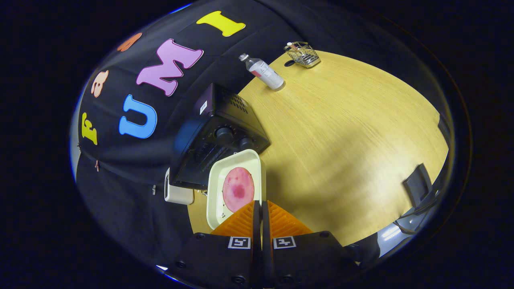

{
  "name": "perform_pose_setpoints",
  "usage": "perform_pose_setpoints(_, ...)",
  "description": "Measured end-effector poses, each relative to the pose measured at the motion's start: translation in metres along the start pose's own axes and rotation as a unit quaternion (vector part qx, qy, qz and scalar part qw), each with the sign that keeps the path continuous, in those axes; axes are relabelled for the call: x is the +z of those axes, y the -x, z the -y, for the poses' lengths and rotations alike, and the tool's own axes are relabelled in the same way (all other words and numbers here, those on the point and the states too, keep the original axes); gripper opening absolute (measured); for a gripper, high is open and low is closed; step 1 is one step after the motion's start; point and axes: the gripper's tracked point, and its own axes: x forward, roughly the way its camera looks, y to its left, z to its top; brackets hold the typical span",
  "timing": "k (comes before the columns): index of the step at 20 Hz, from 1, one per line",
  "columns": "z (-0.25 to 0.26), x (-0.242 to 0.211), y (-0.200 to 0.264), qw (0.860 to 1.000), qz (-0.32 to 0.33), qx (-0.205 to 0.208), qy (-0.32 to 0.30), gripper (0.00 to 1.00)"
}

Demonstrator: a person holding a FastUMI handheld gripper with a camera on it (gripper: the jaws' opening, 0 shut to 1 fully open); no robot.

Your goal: Open the toaster oven, put the food inside, and close the toaster oven door.

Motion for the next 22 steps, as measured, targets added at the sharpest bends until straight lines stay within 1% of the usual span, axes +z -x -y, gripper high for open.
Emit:
perform_pose_setpoints(3, -0.028, -0.021, -0.016, 1.0, 0.005, 0.0, 0.0, 0.06)
perform_pose_setpoints(7, -0.062, -0.037, -0.051, 1.0, 0.013, 0.006, 0.008, 0.06)
perform_pose_setpoints(10, -0.086, -0.044, -0.079, 1.0, 0.025, 0.015, -0.004, 0.06)
perform_pose_setpoints(15, -0.113, -0.03, -0.126, 0.997, 0.064, 0.023, -0.033, 0.06)
perform_pose_setpoints(22, -0.129, -0.008, -0.18, 0.989, 0.124, 0.022, -0.079, 0.06)
